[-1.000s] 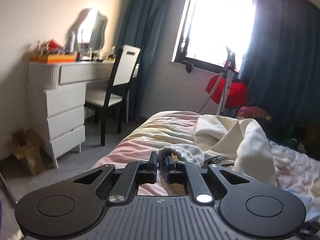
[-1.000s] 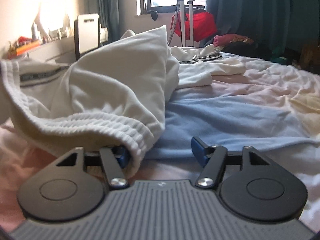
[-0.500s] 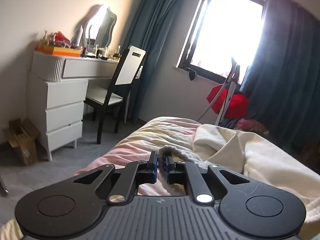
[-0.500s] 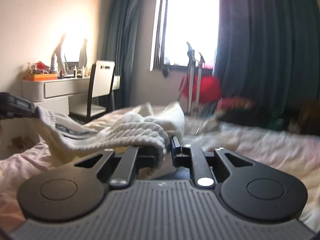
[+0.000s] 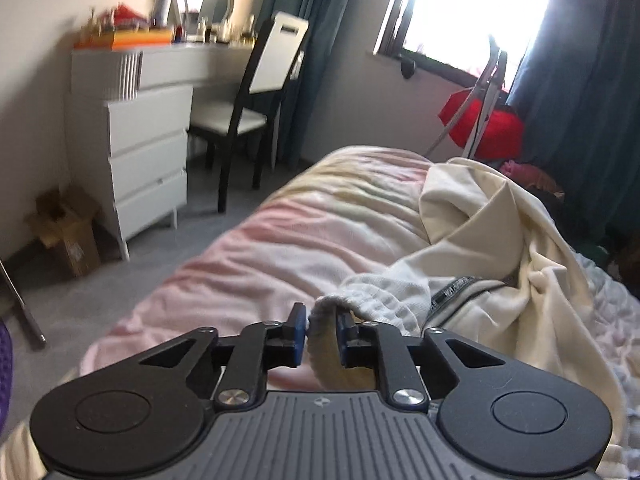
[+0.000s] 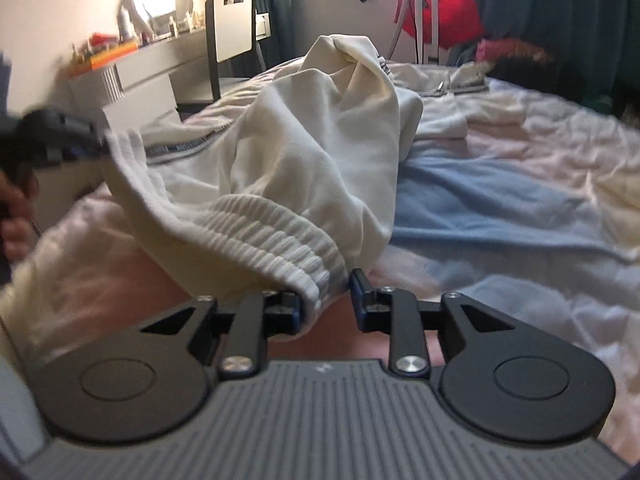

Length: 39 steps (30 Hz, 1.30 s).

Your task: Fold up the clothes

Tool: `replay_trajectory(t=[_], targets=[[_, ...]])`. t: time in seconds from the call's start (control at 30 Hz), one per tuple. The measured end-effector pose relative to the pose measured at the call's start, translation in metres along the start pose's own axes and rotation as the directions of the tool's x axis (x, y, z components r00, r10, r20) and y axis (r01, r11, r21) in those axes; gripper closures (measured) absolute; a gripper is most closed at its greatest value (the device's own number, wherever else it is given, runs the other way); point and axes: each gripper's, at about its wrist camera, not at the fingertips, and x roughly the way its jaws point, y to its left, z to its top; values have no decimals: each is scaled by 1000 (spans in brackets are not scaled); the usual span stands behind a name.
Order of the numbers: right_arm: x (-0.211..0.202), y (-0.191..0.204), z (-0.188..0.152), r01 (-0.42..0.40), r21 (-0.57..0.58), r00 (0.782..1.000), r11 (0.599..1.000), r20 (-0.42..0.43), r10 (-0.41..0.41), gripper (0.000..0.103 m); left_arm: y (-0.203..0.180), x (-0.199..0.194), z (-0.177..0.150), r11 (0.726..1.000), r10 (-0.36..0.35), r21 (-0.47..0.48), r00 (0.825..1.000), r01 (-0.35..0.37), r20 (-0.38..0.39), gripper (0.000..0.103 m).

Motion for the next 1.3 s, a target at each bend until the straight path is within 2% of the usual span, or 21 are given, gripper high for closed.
replay_trajectory(t=[0.03,0.07,0.1,0.13,0.23,0.3,0.43,0.5,0.57,0.63,0.77,0.83,0.9,0.93,1.03,1.07,1.1,1.13,1.17,1.2,1.3], targets=[[-3,-4,-5,-28,25,1000,999,-13,28,63,1,-3,-1,1000,-4,-8,1000,4,-12,74],[-4,-7,-7,-62,46,998,997,-25,63,51,2,-6,-1,1000,-8,-15,1000,7,-23,63],[-6,-9,-7,-97,66,994,993,-37,99,45,3,-8,-2,1000,-12,-23,999,11,-35,49],[-8,-12,-7,-133,85,990,987,-38,137,36,4,-11,-3,999,-16,-30,999,15,-46,44],[-16,-21,-7,-243,143,969,960,-20,248,35,7,-20,-4,998,-30,-61,997,26,-66,33],[-20,-28,-5,-278,196,960,940,24,279,36,8,-24,-2,994,-52,-104,997,47,-50,21],[-16,-52,-4,-247,336,968,909,123,217,35,10,-32,4,981,-108,-161,994,110,17,12],[-9,-67,-7,-250,422,968,871,136,212,34,6,-34,6,980,-118,-153,991,126,56,2],[1,-79,-11,-275,503,961,820,155,228,34,2,-28,8,979,-149,-133,987,156,57,2],[15,-86,-14,-316,553,949,771,172,266,34,1,-12,7,978,-133,-161,991,133,12,2],[48,-88,-16,-289,614,954,734,120,275,35,-3,25,6,975,-110,-201,991,94,-71,6],[57,-87,-19,-317,639,942,701,126,310,35,-5,42,5,976,-116,-196,988,95,-99,11],[60,-83,-23,-381,650,913,657,152,379,35,0,54,1,969,-128,-226,983,96,-129,23],[60,-81,-24,-403,652,902,642,164,399,35,4,59,-1,962,-144,-252,979,103,-147,25],[58,-75,-30,-400,664,901,632,160,403,39,10,67,-4,954,-165,-279,970,111,-177,30],[58,-74,-32,-394,680,901,619,153,406,51,10,67,-4,959,-157,-262,972,108,-173,37],[58,-74,-34,-387,696,901,605,145,409,58,8,66,-3,964,-149,-243,975,106,-167,49],[57,-71,-34,-377,701,905,606,140,401,69,6,66,-2,968,-147,-228,976,108,-159,56],[55,-68,-33,-366,700,911,613,136,389,74,4,63,2,968,-146,-225,979,111,-144,68],[53,-65,-33,-356,700,917,620,132,377,74,2,59,6,968,-144,-222,981,113,-128,80],[44,-48,-27,-378,656,914,653,152,376,77,-3,49,22,973,-132,-200,989,116,-67,86]])
